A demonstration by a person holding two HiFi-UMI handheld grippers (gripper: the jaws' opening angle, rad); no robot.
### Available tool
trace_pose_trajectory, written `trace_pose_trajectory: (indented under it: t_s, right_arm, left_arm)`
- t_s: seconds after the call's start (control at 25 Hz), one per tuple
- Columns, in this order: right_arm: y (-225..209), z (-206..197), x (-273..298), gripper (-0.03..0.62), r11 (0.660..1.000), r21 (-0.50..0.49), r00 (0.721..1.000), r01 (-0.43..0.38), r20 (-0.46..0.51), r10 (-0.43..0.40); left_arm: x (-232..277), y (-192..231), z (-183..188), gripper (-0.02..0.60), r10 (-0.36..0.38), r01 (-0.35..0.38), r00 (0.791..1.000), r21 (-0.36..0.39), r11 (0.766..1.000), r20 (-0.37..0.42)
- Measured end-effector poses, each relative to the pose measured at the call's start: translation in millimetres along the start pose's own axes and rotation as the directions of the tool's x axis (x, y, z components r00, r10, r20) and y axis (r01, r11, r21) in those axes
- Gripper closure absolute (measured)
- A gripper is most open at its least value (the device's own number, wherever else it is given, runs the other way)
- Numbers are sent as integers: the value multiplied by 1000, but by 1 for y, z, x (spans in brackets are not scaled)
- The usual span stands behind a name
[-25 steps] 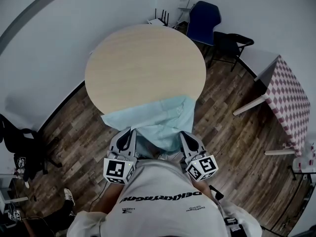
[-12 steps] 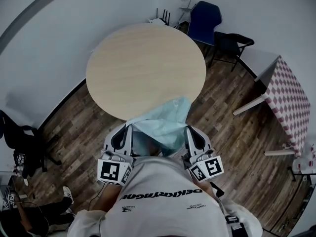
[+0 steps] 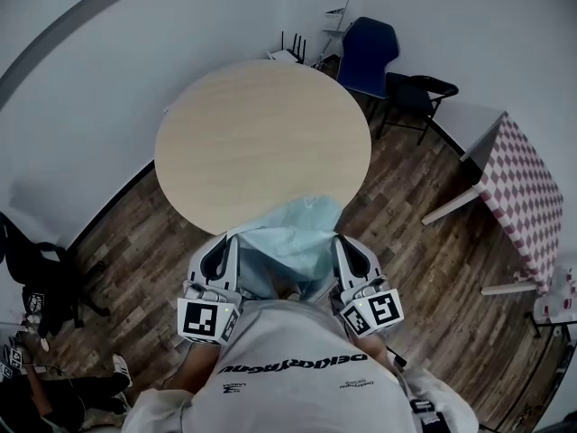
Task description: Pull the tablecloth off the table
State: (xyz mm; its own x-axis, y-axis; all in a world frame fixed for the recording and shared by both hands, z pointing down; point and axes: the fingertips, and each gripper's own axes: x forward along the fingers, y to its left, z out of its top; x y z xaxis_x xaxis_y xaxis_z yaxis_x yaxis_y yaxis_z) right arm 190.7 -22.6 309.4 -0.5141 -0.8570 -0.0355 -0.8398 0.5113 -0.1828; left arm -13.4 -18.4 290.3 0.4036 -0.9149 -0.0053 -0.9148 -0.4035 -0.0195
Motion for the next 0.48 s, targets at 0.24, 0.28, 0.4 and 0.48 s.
trace_pose_trajectory:
  t_s: [0.24,0.28,0.4,0.48]
  right_arm:
    - [-2,4,13,560,1000,14,1000,3,13,-4]
    - [-4,4,15,560,1000,16,1000,8,14,-8]
    - [-11,1,19,560,999,33,1000,25,7,-25]
    - [-14,-1,20,560,998,43,999,36,-1,-36]
  left_arm:
    - [10,4,9,566,8,-8,1000,15,1000,17]
    - [13,4,9,566,3,-4,1000,20,1000,18]
    - [19,5,7,566,9,-9,1000,19,1000,10]
    - [20,6,4,566,14,-14,1000,18,1000,2]
